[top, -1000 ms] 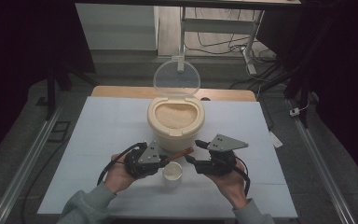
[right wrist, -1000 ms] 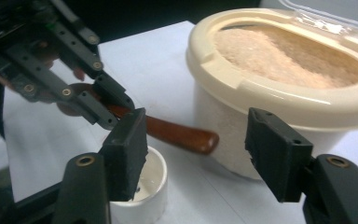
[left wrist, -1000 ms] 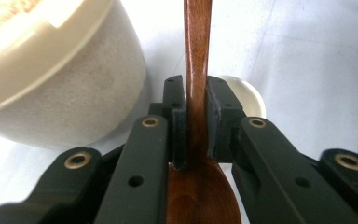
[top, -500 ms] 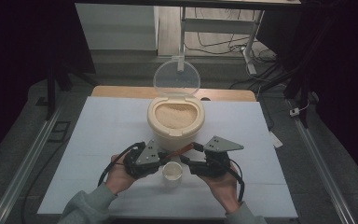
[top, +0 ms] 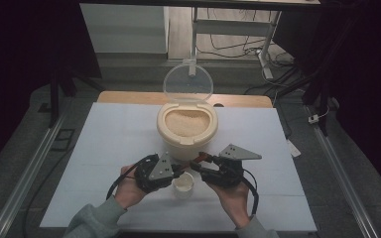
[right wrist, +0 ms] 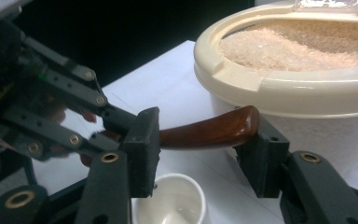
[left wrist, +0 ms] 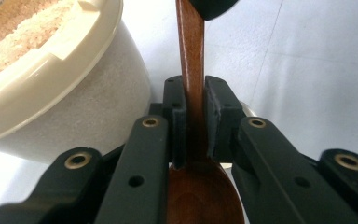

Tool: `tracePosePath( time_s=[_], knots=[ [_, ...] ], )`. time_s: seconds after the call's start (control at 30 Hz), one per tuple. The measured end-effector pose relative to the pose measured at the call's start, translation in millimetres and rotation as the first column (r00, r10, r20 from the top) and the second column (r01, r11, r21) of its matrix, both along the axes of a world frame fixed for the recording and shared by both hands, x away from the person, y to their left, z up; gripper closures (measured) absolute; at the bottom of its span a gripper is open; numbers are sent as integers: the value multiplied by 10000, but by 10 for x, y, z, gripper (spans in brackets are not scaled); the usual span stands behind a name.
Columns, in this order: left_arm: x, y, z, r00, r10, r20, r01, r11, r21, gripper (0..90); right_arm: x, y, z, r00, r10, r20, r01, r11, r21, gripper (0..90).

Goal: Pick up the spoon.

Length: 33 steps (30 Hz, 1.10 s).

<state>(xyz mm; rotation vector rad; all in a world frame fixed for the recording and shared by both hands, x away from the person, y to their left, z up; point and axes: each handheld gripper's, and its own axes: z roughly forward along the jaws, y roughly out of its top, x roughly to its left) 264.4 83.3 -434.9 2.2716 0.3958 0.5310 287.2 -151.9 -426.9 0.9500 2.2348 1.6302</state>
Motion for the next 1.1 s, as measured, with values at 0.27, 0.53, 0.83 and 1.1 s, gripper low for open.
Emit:
tracePosePath(
  time_s=[0.27,0.53,0.83,1.1],
  knots=[
    [-18,-9,3,9995,77,295,-83,9997,213,791,4,-27,11,9999,66,-129,-56,9970,776,652],
    [-19,-5,8,9995,60,320,-65,9998,176,794,-15,-60,43,9947,949,403,-997,9846,1437,771],
    [-24,-9,6,9991,25,416,-32,9999,162,794,3,-92,19,9873,1563,274,-1585,9644,2117,832],
    [2,68,31,9996,296,42,-292,9960,-842,688,-32,-110,52,9869,1476,644,-1587,9599,2310,837]
  ],
)
